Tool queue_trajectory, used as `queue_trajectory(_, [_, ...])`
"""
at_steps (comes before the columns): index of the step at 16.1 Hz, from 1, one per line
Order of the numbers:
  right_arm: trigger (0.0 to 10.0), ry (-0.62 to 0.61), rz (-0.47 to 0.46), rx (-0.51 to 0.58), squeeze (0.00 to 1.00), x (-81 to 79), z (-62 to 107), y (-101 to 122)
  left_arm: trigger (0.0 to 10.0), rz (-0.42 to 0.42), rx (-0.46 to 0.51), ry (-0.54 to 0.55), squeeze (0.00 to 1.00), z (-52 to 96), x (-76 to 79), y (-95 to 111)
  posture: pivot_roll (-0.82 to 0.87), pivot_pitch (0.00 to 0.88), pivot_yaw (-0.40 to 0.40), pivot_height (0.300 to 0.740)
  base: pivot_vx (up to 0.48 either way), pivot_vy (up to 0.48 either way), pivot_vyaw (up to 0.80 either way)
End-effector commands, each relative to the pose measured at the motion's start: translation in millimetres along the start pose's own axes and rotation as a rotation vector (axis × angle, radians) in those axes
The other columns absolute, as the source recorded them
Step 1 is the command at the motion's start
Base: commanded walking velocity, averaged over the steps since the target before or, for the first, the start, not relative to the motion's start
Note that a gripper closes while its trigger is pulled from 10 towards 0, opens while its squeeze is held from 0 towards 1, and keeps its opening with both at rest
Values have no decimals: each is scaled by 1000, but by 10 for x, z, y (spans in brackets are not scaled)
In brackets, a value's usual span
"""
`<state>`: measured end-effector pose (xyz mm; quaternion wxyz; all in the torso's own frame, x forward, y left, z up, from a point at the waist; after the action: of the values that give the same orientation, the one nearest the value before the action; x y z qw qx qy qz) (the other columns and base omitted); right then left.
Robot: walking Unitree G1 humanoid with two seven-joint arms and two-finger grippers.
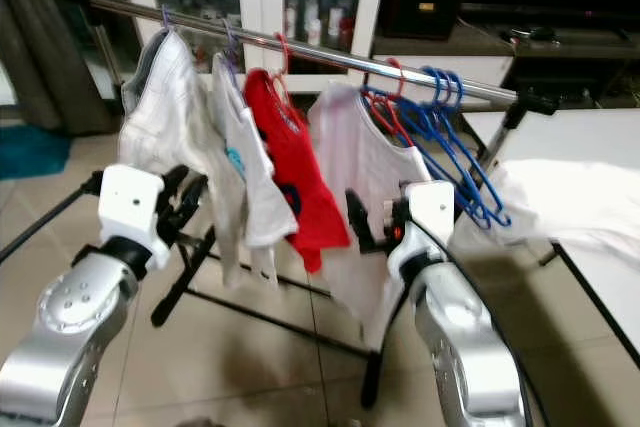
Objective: Hang hanger
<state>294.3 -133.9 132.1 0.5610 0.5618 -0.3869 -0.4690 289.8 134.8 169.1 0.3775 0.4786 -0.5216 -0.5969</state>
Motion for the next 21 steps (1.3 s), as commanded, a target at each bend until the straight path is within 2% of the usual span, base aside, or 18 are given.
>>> queue_trajectory(1, [10000, 26, -14, 24, 1000, -63, -4, 53, 10000, -7, 14, 9, 0, 9, -8, 32, 86, 0, -45, 740, 270, 0, 800])
queue_trajectory(2, [10000, 26, -57, 39, 1000, -112, -13, 60, 10000, -9, 13, 11, 0, 1, -23, 28, 90, 0, -39, 740, 322, 0, 800])
queue_trajectory(4, [10000, 9, -86, 49, 1000, -119, -21, 53, 10000, -9, 12, 10, 0, 1, -32, 25, 92, 0, -34, 740, 337, 0, 800])
queue_trajectory(9, [10000, 42, -59, 31, 1000, -228, -24, -9, 10000, -1, -8, -2, 0, 6, -40, -22, 96, 4, -24, 740, 353, 0, 0])
queue_trajectory(15, [10000, -4, -38, 24, 1000, -140, -63, 10, 10000, 4, -14, -14, 0, 8, -11, -41, 96, 5, -40, 740, 354, 0, 0])
queue_trajectory(16, [10000, -6, -32, 23, 1000, -132, -68, 23, 10000, 15, -9, -52, 0, 19, 52, -39, 95, 4, -48, 740, 0, 0, 0])
queue_trajectory(17, [10000, -16, -22, 12, 0, -117, -70, 18, 10000, 1, -23, -90, 0, 33, 115, -65, 93, 4, -51, 740, 0, 0, 0])
queue_trajectory(18, [10000, -14, -24, -1, 0, -122, -75, 9, 10000, -9, -42, -133, 0, 57, 177, -110, 92, 4, -53, 740, 0, 0, 0])
queue_trajectory(20, [10000, -30, -45, -45, 0, -119, -80, -18, 10000, 22, -44, -177, 0, 80, 230, -108, 90, 4, -56, 740, 0, 0, 0])
queue_trajectory(21, [10000, -31, -13, -41, 0, -112, -86, -5, 10000, 23, -48, -193, 0, 88, 249, -113, 89, 2, -58, 740, 0, 0, 0])
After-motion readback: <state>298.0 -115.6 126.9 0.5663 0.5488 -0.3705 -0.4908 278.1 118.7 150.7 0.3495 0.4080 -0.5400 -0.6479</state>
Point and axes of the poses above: a point about 5 cm out from each wrist's last joint towards the gripper, its own z axis pointing back from the gripper into the wrist, its own y axis along the axis of the wrist's last joint, x = y × z, the point moved 4 cm from there along -z, pointing out of the wrist towards the gripper, and after that the axes turned 1 degree about z, right-handed, at the moved point
